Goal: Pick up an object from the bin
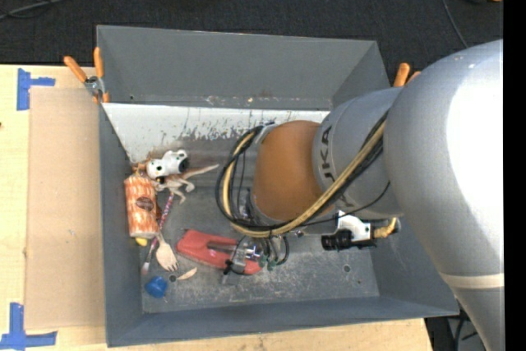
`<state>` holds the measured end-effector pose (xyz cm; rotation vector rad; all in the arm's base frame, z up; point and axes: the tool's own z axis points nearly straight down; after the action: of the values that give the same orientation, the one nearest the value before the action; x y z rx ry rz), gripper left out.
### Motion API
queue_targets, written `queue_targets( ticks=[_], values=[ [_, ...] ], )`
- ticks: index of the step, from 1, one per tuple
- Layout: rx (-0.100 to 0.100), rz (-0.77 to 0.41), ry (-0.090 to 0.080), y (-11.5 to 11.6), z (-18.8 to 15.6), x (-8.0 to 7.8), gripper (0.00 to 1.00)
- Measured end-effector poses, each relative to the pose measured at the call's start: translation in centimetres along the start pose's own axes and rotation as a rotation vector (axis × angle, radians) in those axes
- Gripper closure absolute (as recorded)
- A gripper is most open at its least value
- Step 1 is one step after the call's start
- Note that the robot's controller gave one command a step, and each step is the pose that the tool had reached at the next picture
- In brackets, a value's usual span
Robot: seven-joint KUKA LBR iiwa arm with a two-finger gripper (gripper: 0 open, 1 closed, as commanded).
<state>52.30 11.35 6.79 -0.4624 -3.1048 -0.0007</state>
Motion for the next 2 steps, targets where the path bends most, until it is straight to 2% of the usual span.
queue_targets(
  ticks=[1,2],
  values=[
    [0.001,0.097,0.005,0.94,-0.15,2.12,1.0],
    [0.001,0.097,0.006,0.93,-0.16,2.12,1.0]
  ],
)
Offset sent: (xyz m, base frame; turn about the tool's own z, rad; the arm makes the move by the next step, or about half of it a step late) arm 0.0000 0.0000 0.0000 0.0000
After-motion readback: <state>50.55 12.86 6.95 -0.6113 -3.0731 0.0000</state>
